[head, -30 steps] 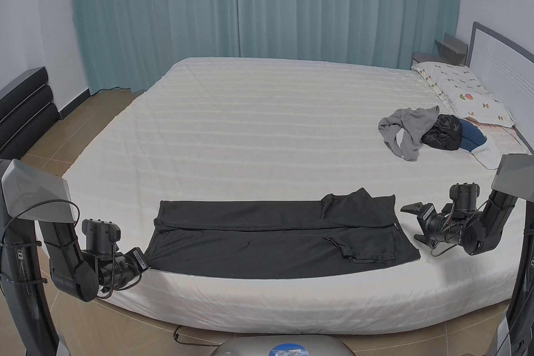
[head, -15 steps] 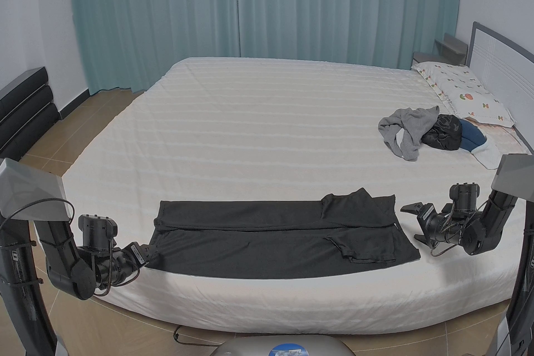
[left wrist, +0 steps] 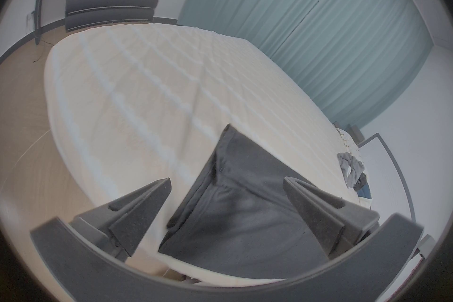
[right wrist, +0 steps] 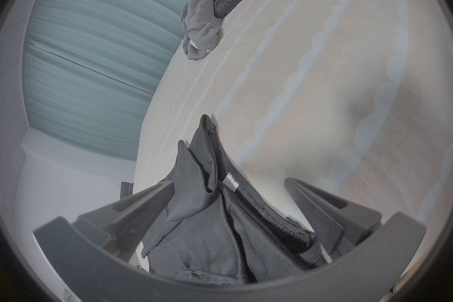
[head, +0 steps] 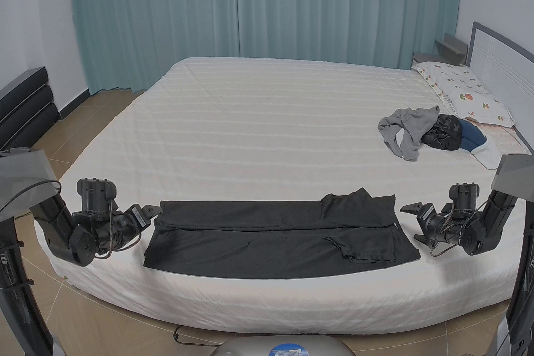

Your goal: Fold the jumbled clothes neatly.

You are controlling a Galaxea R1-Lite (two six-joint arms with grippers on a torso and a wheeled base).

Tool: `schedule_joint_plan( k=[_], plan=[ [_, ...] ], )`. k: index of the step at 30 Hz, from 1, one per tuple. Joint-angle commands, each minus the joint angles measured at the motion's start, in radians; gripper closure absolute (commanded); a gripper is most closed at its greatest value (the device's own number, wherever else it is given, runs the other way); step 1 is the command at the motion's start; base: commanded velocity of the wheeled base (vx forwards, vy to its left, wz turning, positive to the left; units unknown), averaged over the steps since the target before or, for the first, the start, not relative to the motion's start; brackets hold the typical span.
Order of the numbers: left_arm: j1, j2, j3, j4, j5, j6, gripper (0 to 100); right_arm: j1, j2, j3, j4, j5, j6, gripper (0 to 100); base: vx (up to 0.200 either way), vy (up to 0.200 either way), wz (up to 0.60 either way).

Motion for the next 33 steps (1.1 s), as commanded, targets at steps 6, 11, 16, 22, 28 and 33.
schedule_joint_plan(
  k=[6,11,16,22,28,33],
  plan=[
    [0.013,0.234,-0.262,0.081,-0.095,0.140,0,0.007,0.004,0.003,0.000,-0.001,-0.003,0,0.000,0.000,0.00],
    [0.001,0.282,-0.290,0.082,-0.095,0.166,0,0.009,0.004,0.003,0.001,-0.001,-0.003,0,0.000,0.000,0.00],
    [0.001,0.290,-0.302,0.076,-0.092,0.171,0,0.009,0.004,0.009,0.000,0.000,-0.005,0,0.000,0.000,0.00],
    [0.001,0.291,-0.314,0.076,-0.092,0.181,0,0.015,0.006,0.011,-0.010,-0.001,-0.005,0,0.000,0.000,0.00],
    [-0.003,0.294,-0.308,0.076,-0.092,0.195,0,0.015,0.010,0.012,-0.020,-0.003,-0.003,0,0.000,0.000,0.00],
    [-0.010,0.293,-0.299,0.075,-0.086,0.209,100,0.015,0.010,0.012,-0.020,-0.003,-0.003,0,0.000,0.000,0.00]
  ],
)
